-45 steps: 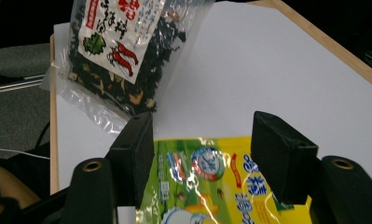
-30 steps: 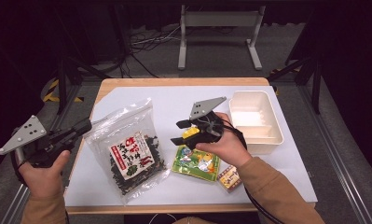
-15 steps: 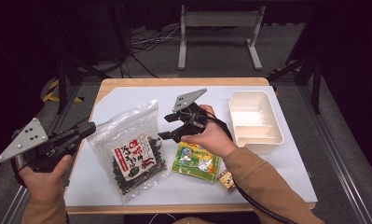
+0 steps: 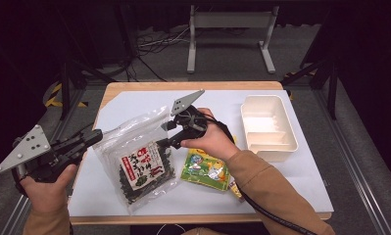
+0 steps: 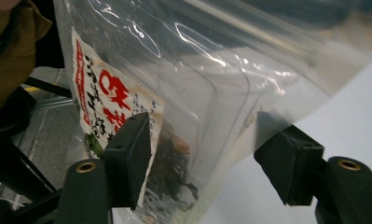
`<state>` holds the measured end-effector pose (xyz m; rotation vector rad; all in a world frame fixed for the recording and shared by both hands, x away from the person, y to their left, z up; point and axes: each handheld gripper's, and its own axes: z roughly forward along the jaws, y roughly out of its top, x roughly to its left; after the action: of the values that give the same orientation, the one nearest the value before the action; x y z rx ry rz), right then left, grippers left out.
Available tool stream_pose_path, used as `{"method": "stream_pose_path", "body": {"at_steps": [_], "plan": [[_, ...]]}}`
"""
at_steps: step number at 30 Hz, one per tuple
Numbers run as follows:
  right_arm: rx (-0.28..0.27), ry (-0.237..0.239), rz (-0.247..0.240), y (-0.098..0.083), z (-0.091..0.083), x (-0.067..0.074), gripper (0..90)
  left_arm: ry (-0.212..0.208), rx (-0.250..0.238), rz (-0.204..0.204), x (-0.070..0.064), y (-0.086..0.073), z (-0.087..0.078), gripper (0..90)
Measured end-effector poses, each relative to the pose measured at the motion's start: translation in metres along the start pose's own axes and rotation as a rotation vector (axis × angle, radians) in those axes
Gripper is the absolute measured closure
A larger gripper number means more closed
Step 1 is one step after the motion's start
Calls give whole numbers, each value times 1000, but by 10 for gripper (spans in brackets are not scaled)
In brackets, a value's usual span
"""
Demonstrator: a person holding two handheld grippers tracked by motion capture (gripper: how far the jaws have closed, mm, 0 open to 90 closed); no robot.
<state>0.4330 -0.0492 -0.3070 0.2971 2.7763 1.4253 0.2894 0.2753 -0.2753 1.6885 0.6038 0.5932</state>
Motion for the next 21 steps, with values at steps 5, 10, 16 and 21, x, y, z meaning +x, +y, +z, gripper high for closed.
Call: {"method": "stream_pose_path", "body": {"at_steps": [5, 10, 16, 21], "plan": [[14, -3, -15, 1, 2, -2, 520, 3, -9, -10, 1, -1, -1, 900], [22, 35, -11, 3, 1, 0, 620, 4, -22, -13, 1, 0, -4, 900], [10, 57, -11, 5, 7, 4, 631, 0, -17, -23, 3, -1, -4, 900], [-6, 105, -1, 2, 8, 4, 800, 5, -10, -25, 4, -2, -3, 900]]}}
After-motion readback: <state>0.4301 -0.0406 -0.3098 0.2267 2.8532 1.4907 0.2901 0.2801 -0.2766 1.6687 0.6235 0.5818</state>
